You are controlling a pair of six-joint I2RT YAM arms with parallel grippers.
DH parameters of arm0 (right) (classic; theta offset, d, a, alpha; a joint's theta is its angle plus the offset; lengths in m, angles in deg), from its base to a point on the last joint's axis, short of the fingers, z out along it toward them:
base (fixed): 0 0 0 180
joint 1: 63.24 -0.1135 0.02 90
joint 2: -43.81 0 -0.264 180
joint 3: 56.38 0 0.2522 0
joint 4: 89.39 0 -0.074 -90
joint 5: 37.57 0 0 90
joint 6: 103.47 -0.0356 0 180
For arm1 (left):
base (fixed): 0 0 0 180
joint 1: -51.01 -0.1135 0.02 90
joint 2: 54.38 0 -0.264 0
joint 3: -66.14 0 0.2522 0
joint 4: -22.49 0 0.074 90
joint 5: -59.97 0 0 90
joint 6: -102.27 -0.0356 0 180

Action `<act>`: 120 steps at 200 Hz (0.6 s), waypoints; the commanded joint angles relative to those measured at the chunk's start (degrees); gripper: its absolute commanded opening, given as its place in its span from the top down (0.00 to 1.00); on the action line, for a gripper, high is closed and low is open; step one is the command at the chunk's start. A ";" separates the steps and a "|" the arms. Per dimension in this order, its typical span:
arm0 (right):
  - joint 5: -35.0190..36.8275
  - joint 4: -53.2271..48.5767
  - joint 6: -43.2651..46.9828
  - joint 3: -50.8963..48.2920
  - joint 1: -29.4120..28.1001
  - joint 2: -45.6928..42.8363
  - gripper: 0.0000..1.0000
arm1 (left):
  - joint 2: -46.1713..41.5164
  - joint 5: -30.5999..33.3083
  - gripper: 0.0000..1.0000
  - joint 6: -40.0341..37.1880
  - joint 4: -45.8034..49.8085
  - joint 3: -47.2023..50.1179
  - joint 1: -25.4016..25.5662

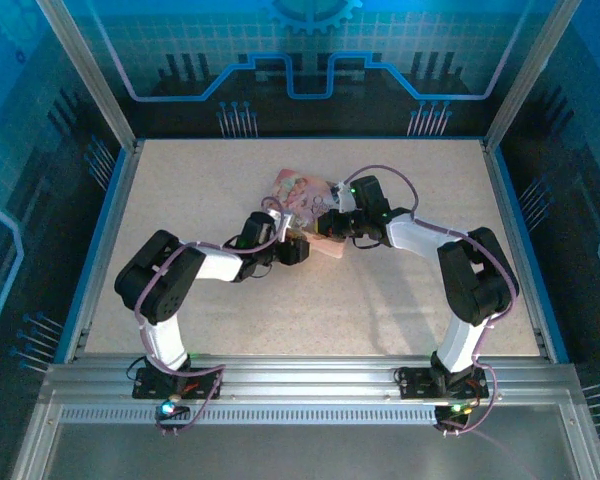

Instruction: Unlock a padlock with a key

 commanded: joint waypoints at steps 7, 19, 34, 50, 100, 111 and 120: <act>0.60 -6.04 -0.62 -0.65 -1.42 3.05 1.00 | 1.25 -0.50 0.50 0.60 -1.50 -1.55 0.91; 0.54 -6.06 -0.62 -0.65 -1.42 3.14 1.00 | 1.40 -0.28 0.51 0.58 -1.49 -1.58 0.98; 0.43 -5.95 -0.71 -0.56 -1.47 3.13 1.00 | 1.37 0.06 0.53 0.76 -1.51 -1.62 0.99; 0.38 -5.87 -0.71 -0.45 -1.53 3.18 1.00 | 1.25 0.40 0.56 0.96 -1.62 -1.58 0.99; 0.13 -5.27 -0.73 -0.55 -1.86 2.92 1.00 | 0.93 1.05 0.64 1.47 -1.71 -1.45 0.97; 0.10 -4.52 -0.71 -0.76 -1.86 2.53 1.00 | 0.57 1.28 0.65 1.71 -1.73 -1.14 0.98; 0.08 -4.08 -0.63 -0.95 -1.82 2.10 1.00 | 0.03 1.57 0.66 1.85 -1.77 -0.86 1.07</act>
